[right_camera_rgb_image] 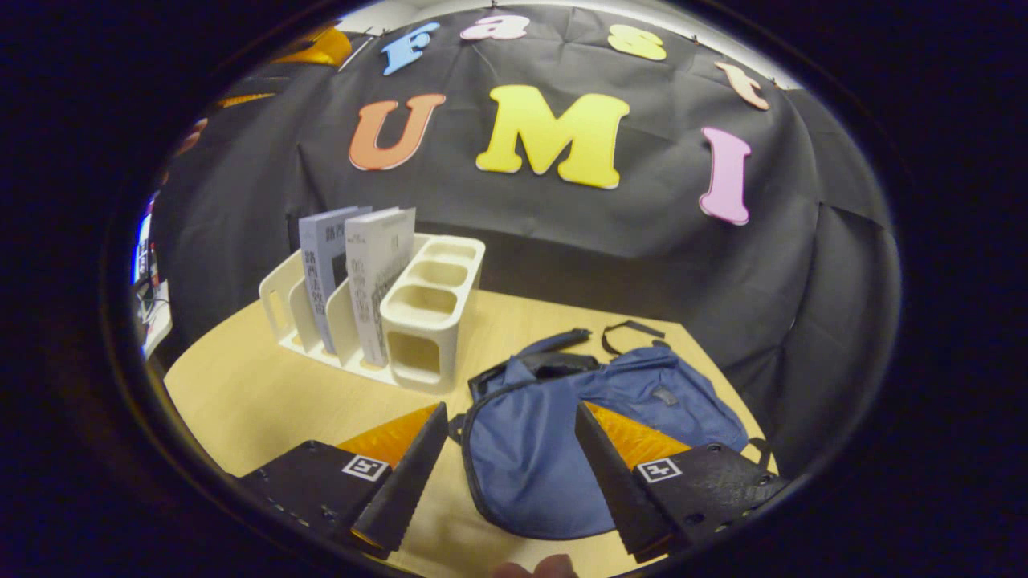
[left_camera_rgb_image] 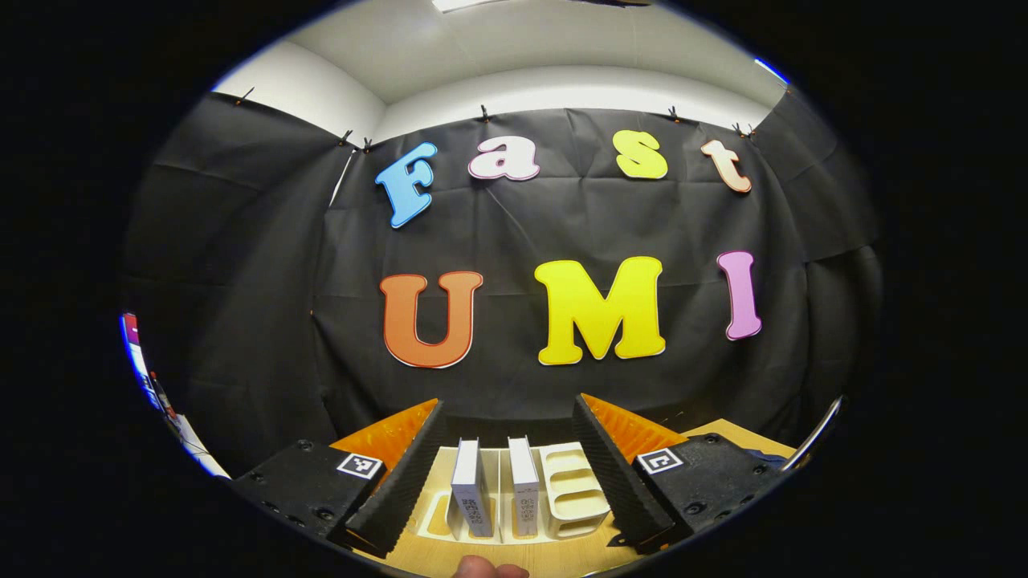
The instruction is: Open the schoolbag, grab two books from the bookshelf and put them into the schoolbag.
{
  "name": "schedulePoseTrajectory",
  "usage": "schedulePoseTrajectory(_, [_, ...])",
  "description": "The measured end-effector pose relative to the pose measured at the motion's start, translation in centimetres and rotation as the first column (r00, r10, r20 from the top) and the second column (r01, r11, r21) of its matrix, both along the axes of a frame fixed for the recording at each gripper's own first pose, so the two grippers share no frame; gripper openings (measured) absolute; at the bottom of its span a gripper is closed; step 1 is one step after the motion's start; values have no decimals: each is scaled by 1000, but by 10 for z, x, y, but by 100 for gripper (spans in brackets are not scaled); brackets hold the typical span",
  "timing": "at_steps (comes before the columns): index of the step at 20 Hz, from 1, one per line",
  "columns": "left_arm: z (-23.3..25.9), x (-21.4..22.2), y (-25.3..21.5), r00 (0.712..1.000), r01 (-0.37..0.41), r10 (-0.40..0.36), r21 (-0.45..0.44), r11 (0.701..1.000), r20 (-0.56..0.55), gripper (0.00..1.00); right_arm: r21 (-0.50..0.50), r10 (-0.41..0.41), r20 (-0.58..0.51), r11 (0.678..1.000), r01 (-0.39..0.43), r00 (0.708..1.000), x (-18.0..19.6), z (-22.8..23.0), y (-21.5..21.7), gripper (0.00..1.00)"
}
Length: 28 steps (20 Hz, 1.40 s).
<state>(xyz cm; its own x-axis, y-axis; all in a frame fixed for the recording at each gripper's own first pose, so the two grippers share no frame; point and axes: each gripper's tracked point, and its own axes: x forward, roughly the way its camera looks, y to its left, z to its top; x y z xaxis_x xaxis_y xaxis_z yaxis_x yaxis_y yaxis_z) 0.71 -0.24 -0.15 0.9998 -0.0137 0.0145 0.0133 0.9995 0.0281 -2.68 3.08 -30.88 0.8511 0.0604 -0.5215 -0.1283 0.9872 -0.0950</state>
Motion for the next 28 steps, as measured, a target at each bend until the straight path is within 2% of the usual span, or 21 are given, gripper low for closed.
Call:
schedulePoseTrajectory(5, [-5, -3, 13, 1000, -24, 24, 18, 1000, -11, 99, -48, 14, -125, 999, -20, 992, -2, -65, 6, 96])
schedulePoseTrajectory(9, [-8, -3, 22, 999, -42, 43, 21, 999, -22, 99, -83, 6, -179, 996, -21, 984, 2, -100, 3, 96])
schedulePoseTrajectory(11, [-9, -3, 24, 998, -49, 49, 25, 999, -26, 99, -92, -9, -193, 996, -9, 981, 6, -112, 1, 98])
schedulePoseTrajectory(19, [-10, 2, 30, 997, -61, 61, 19, 998, -36, 99, -101, -61, -202, 994, 41, 977, 24, -122, -11, 94])
schedulePoseTrajectory(25, [-14, 5, 31, 997, -59, 59, 0, 998, -48, 99, -62, -58, -242, 997, 44, 969, 25, -119, -11, 56])
schedulePoseTrajectory(26, [-14, 6, 29, 997, -59, 59, -1, 998, -48, 99, -58, -60, -245, 997, 47, 968, 23, -118, -11, 45])
schedulePoseTrajectory(27, [-13, 7, 29, 997, -60, 60, -3, 998, -48, 99, -53, -57, -248, 998, 45, 967, 25, -115, -10, 43])
schedulePoseTrajectory(28, [-14, 8, 29, 997, -60, 59, -4, 998, -48, 99, -43, -50, -252, 998, 41, 967, 25, -111, -10, 32])
